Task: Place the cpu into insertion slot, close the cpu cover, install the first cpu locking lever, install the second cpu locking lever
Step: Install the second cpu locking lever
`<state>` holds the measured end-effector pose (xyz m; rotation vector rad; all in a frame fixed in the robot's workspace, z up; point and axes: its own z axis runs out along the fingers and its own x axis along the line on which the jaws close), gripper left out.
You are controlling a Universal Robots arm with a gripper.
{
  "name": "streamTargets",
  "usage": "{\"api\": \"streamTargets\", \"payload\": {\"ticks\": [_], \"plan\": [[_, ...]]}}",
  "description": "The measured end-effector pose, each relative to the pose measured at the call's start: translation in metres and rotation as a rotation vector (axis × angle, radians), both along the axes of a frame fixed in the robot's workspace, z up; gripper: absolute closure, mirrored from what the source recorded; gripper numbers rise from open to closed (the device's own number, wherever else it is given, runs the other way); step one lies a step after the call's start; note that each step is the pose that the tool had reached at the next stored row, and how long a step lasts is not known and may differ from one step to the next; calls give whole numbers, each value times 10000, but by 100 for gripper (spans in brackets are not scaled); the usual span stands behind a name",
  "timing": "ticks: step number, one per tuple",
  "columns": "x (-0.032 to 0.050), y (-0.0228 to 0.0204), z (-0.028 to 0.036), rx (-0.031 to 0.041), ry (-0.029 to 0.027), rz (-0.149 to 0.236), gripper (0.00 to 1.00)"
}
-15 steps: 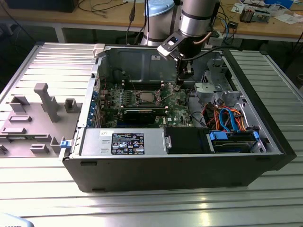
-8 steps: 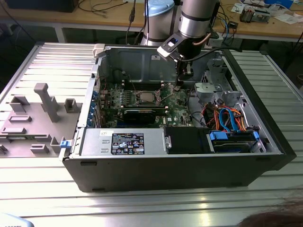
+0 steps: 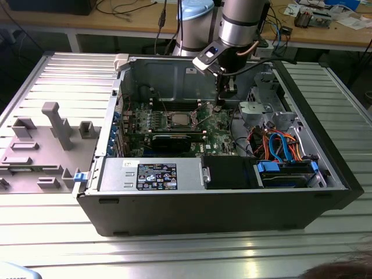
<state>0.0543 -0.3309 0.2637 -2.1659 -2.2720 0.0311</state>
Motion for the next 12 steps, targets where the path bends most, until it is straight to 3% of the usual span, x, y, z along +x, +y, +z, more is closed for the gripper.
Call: {"api": "streamTargets", "payload": {"ticks": [12], "plan": [[-67,0,-10,0,0,-1,89]]}}
